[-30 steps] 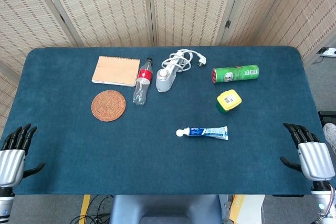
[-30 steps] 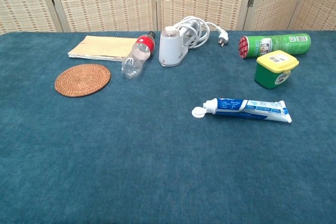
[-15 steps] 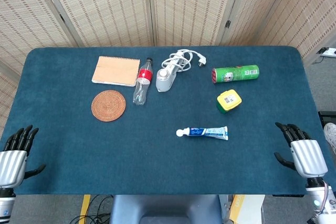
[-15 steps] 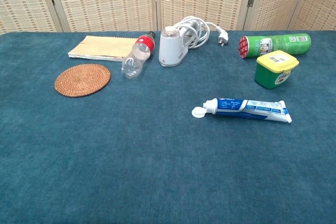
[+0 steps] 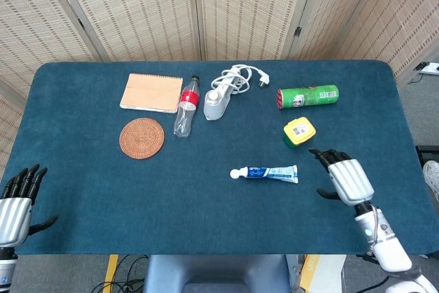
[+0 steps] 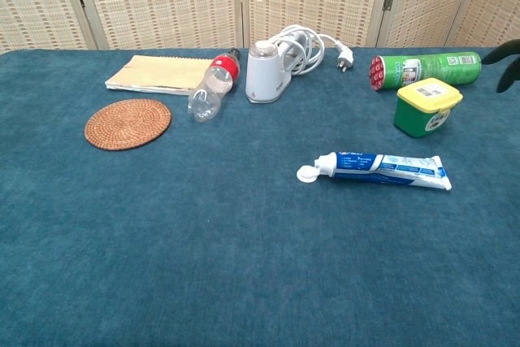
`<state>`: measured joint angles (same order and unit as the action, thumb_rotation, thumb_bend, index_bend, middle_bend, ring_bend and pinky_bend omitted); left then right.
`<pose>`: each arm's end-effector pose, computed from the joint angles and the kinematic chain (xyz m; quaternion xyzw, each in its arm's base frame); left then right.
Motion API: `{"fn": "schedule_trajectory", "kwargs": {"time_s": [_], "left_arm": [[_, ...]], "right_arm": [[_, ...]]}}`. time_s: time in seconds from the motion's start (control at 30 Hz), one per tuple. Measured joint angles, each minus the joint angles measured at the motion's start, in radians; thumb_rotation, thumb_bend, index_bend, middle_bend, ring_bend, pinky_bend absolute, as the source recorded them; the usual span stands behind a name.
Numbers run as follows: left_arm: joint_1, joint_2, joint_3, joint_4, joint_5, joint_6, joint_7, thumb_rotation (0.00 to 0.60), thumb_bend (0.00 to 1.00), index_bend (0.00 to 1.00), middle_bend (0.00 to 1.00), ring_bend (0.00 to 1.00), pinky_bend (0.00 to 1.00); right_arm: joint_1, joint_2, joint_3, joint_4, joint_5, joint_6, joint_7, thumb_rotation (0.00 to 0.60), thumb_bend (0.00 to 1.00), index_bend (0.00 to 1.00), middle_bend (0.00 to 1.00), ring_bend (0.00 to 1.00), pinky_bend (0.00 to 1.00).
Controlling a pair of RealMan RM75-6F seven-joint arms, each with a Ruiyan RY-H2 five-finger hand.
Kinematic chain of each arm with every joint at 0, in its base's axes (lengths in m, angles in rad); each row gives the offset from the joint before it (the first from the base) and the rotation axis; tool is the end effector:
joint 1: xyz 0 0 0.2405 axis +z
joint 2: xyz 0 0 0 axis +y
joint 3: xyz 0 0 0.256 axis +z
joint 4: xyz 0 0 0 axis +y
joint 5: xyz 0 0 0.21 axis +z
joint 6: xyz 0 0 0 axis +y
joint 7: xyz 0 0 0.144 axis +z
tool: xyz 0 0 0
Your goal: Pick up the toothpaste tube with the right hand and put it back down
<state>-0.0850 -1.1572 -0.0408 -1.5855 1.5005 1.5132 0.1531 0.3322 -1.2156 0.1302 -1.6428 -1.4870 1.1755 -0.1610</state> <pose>-0.3120 0.1793 0.1517 -0.6156 -0.3396 -0.3524 0.6177 -0.2467 -0.2605 0.0960 0.6999 -0.3560 0.3793 0.4895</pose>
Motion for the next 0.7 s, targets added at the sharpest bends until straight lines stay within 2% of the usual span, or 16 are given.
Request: {"fn": "schedule_trajectory", "kwargs": {"time_s": [0.33,0.7], "left_arm": [[0.017,0.006,0.001,0.012,-0.006,0.016,-0.023,0.600,0.14,0.09,0.06,0.06,0.15],[0.028,0.009,0.000,0.019,-0.015,0.023,-0.038,0.600,0.14,0.09,0.06,0.06,0.15]], "right_arm": [[0.147,-0.156,0.043,0.075,0.087,-0.144,-0.061,0.600,0.13,0.20,0.37,0.27,0.30],[0.226,-0.316,0.045,0.231,0.147,-0.199,-0.111,0.600,0.13,0.25,0.38,0.28,0.30]]}}
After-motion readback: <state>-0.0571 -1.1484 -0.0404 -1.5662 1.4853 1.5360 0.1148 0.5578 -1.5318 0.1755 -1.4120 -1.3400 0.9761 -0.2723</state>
